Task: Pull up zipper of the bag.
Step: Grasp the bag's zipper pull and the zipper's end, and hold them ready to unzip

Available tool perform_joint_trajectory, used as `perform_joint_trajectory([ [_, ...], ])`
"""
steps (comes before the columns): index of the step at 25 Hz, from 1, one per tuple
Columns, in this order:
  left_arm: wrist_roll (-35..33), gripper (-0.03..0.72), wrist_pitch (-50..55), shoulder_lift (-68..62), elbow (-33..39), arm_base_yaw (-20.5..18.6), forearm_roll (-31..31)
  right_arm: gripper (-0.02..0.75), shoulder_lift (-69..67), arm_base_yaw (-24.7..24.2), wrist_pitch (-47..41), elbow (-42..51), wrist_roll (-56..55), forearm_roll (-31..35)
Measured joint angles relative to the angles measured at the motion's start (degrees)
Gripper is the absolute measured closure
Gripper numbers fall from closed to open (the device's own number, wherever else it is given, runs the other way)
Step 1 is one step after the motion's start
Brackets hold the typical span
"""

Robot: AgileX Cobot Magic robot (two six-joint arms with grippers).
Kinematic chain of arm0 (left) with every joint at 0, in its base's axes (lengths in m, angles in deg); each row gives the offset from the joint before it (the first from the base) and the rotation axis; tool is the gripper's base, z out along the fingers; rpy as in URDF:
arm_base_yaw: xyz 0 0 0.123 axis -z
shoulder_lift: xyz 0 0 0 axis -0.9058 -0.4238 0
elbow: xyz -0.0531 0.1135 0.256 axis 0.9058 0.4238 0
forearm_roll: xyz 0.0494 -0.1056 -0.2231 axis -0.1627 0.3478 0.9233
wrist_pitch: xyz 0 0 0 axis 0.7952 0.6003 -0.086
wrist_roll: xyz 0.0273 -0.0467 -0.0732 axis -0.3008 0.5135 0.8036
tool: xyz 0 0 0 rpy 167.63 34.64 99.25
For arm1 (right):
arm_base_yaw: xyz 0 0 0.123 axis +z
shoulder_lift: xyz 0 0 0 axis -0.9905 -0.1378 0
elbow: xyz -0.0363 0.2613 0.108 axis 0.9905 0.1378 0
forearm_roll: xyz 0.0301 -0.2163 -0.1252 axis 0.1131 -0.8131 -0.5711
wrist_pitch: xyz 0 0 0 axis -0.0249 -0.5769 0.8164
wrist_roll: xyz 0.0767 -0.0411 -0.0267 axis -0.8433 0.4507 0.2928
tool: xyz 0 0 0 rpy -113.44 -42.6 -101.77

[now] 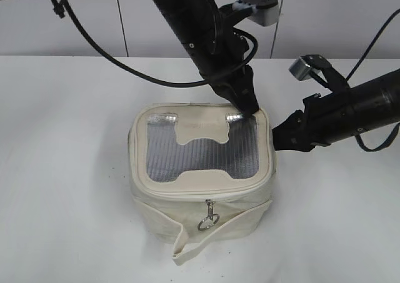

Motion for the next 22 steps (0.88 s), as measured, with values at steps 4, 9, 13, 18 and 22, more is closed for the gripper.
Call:
perform_joint_trajectory([
  [4,0.0,0.61,0.0,0.0,0.0,0.0,0.0,0.733,3.7,-0.5,0.0,2.2,-4.2,-3.3],
  [9,0.0,0.61,0.0,0.0,0.0,0.0,0.0,0.733,8.8,-0.5,0.0,6.8,-6.7,-4.3],
  [13,0.0,0.61,0.0,0.0,0.0,0.0,0.0,0.733,10.8,-0.5,0.0,9.1,-9.2,-5.7],
  [18,0.1,0.61,0.0,0.0,0.0,0.0,0.0,0.733,11.5,-0.5,0.0,9.7,-10.6,-6.5],
  [22,0.1,0.61,0.0,0.0,0.0,0.0,0.0,0.733,11.5,-0.5,-0.2,9.9,-10.7,-5.7],
])
